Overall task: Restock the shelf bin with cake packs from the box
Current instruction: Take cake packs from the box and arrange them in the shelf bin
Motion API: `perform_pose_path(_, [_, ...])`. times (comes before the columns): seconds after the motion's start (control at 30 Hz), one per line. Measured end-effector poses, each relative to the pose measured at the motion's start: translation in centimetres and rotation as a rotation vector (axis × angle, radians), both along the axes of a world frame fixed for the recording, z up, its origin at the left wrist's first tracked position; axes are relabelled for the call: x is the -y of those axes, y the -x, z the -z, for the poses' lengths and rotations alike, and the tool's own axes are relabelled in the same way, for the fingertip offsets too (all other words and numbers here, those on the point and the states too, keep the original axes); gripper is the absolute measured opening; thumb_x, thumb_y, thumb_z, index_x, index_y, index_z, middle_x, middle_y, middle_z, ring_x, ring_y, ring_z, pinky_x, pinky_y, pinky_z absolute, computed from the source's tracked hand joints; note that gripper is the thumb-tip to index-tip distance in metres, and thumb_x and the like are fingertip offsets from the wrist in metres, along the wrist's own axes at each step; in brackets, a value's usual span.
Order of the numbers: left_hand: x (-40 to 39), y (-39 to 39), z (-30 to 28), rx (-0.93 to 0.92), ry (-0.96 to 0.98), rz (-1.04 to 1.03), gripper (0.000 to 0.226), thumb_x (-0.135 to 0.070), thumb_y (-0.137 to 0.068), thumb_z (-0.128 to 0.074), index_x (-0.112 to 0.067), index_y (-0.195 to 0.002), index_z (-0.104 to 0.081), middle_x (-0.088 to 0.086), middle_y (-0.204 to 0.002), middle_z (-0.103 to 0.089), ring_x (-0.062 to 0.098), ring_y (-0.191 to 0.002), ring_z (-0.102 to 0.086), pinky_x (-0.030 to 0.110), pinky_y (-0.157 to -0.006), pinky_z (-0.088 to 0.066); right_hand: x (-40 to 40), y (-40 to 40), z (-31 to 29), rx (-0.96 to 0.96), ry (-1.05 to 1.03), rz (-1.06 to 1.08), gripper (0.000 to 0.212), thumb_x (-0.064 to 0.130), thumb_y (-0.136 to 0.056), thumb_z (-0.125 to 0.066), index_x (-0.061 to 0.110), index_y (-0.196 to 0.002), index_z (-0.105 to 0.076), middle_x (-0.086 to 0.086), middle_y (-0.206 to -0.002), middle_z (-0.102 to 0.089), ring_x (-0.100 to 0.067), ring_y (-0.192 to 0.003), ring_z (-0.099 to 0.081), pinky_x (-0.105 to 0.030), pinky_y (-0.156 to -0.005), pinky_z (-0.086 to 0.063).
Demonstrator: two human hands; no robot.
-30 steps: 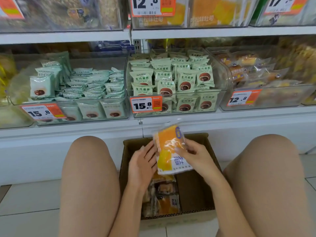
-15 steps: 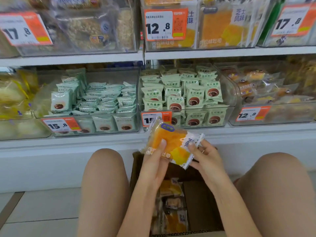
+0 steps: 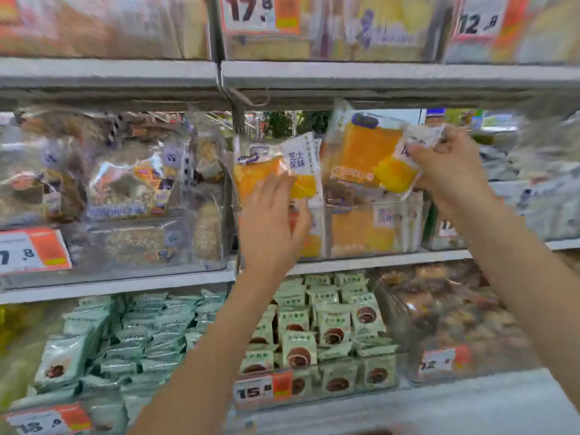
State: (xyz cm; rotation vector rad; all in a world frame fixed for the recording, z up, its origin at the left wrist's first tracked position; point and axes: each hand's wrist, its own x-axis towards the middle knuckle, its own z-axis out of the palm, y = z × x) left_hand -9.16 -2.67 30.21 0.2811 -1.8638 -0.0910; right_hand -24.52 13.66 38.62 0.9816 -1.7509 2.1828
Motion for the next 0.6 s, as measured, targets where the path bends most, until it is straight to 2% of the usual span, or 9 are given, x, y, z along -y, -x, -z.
perform_pose_path(0.03, [1.2,1.4,-0.3,0.073,0.137,-0.084,0.049,-0.035,-0.095,-0.032,-0.007,-0.125,-0.059,0.012,-0.128,-0.059,0.029,-0.125,-0.049,0.038,-0.106,-0.031,1.4,1.7,-1.4,-0.044,-0.052,0.084,0.04,0.019,-0.076,-0.067,0.004,-0.111,-0.056,-0.016,-0.107,-0.065,-0.022,-0.093,-0.063,-0.035,-0.08,-0.052])
perform_pose_path(0.1, [2.9,3.6,-0.1,0.149,0.281,-0.223,0.053,-0.035,-0.098,-0.025,-0.007,-0.131,-0.056,0.014,-0.139,-0.051,0.031,-0.133,-0.043,0.044,-0.112,-0.024,4.6,4.8,-3.3,-0.102,-0.162,0.242,0.034,0.014,-0.082,-0.067,0.004,-0.112,-0.055,-0.017,-0.112,-0.064,-0.027,-0.099,-0.062,-0.038,-0.087,-0.051])
perform_pose_path(0.2, [3.8,4.8,1.1,0.07,0.37,-0.312,0.048,-0.031,-0.096,-0.033,-0.009,-0.131,-0.057,0.011,-0.14,-0.05,0.03,-0.134,-0.042,0.044,-0.111,-0.031,8.7,8.3,-4.3,-0.131,-0.286,0.308,0.035,0.011,-0.089,-0.063,0.007,-0.121,-0.05,-0.015,-0.121,-0.058,-0.028,-0.108,-0.057,-0.038,-0.088,-0.048])
perform_pose_path(0.27, [3.9,5.0,1.3,0.024,0.392,-0.326,0.046,-0.031,-0.096,-0.037,-0.01,-0.132,-0.057,0.01,-0.14,-0.051,0.028,-0.134,-0.043,0.043,-0.11,-0.033,10.9,10.2,-4.8,-0.135,-0.368,0.352,0.037,0.009,-0.091,-0.058,0.003,-0.126,-0.047,-0.015,-0.127,-0.054,-0.028,-0.115,-0.052,-0.03,-0.085,-0.043])
perform_pose_path(0.37, [3.9,5.1,1.3,-0.009,0.407,-0.332,0.044,-0.031,-0.095,-0.042,-0.011,-0.131,-0.057,0.01,-0.139,-0.051,0.027,-0.133,-0.043,0.042,-0.11,-0.034,13.8,11.9,-5.2,-0.072,-0.44,0.19,0.042,0.009,-0.09,-0.061,0.0,-0.129,-0.045,-0.016,-0.132,-0.052,-0.028,-0.121,-0.05,-0.023,-0.088,-0.043])
perform_pose_path(0.47, [4.0,5.3,1.6,-0.037,0.419,-0.327,0.044,-0.03,-0.095,-0.042,-0.011,-0.132,-0.057,0.01,-0.139,-0.05,0.028,-0.133,-0.044,0.042,-0.109,-0.035,16.7,13.8,-4.2,-0.03,-0.483,0.081,0.041,0.01,-0.088,-0.064,0.002,-0.126,-0.05,-0.018,-0.129,-0.055,-0.031,-0.12,-0.053,-0.034,-0.098,-0.046])
perform_pose_path(0.53, [4.2,5.4,1.7,-0.038,0.422,-0.333,0.044,-0.03,-0.095,-0.043,-0.011,-0.132,-0.057,0.01,-0.139,-0.05,0.027,-0.132,-0.045,0.043,-0.108,-0.037,18.3,15.2,-3.3,-0.048,-0.532,0.141,0.03,0.015,-0.087,-0.066,0.005,-0.112,-0.052,-0.017,-0.12,-0.057,-0.032,-0.119,-0.053,-0.036,-0.099,-0.045])
perform_pose_path(0.6, [4.1,5.4,1.7,-0.035,0.422,-0.347,0.044,-0.03,-0.094,-0.043,-0.011,-0.132,-0.057,0.01,-0.139,-0.051,0.027,-0.132,-0.045,0.043,-0.107,-0.037,19.1,16.1,-2.8,-0.107,-0.624,0.236,0.035,0.023,-0.09,-0.062,0.003,-0.117,-0.052,-0.017,-0.119,-0.056,-0.032,-0.121,-0.051,-0.032,-0.096,-0.042])
